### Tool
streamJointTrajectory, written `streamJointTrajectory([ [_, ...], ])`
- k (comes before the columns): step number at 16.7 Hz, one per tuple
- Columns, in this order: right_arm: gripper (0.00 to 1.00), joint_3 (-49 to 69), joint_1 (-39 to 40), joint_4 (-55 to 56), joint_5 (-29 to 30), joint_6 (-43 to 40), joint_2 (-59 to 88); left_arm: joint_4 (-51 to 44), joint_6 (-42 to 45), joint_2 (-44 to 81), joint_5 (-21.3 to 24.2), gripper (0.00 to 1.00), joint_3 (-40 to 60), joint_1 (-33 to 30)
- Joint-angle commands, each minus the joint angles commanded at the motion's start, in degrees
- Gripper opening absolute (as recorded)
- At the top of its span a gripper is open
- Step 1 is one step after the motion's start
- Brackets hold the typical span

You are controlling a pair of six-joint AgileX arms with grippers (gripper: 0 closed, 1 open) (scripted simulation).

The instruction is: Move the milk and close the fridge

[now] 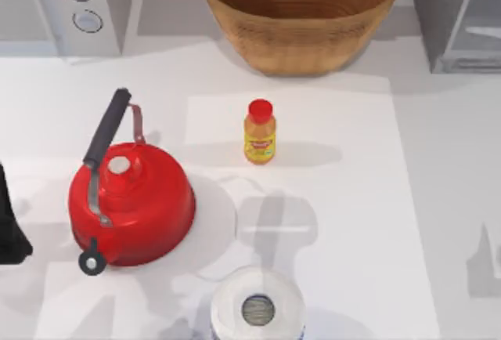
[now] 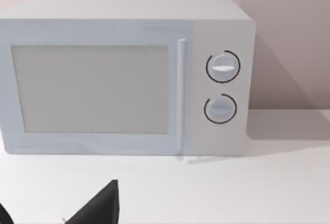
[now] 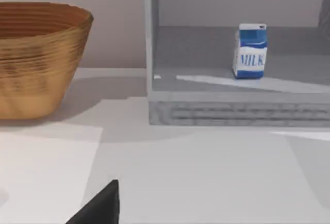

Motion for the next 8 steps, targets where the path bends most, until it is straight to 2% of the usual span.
streamJointTrajectory([
  [4, 1.00, 8.4, 0.0, -20.7, 0.2, -0.5, -10.2, 0.0, 0.0, 0.0, 0.0, 1.00, 0.0, 0.0],
  [8, 1.00, 15.5, -0.1, -36.3, 0.3, -0.6, -19.0, 0.0, 0.0, 0.0, 0.0, 1.00, 0.0, 0.0],
])
